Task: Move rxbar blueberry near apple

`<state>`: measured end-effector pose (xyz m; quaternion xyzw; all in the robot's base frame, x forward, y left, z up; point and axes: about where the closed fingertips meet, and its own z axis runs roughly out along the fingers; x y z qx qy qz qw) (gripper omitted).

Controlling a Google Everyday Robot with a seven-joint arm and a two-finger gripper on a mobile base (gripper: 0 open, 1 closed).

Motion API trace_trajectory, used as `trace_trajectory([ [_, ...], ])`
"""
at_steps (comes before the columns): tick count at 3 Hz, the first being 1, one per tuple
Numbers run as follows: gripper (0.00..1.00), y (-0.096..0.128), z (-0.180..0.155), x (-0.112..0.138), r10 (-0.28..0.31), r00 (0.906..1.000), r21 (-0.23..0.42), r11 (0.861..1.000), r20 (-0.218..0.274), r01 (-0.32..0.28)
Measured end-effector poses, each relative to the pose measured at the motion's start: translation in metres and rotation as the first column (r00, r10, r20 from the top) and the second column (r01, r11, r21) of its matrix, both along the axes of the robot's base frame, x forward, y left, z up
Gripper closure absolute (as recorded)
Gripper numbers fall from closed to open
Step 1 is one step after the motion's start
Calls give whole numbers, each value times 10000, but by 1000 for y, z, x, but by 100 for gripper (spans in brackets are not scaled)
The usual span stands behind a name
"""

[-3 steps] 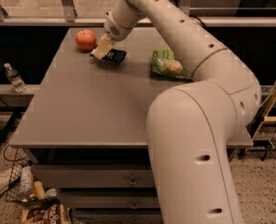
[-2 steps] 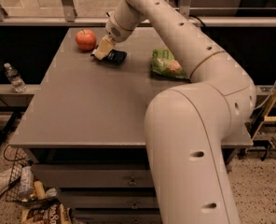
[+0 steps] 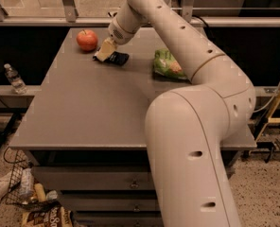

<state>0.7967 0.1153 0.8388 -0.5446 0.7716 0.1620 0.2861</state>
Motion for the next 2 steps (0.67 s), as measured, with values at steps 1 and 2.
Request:
trace_trajectory([
  [1, 57, 3, -4, 0, 34, 10000, -15, 10000, -52, -34],
  [2, 35, 5, -7, 0, 66, 9999, -28, 10000, -100, -67],
])
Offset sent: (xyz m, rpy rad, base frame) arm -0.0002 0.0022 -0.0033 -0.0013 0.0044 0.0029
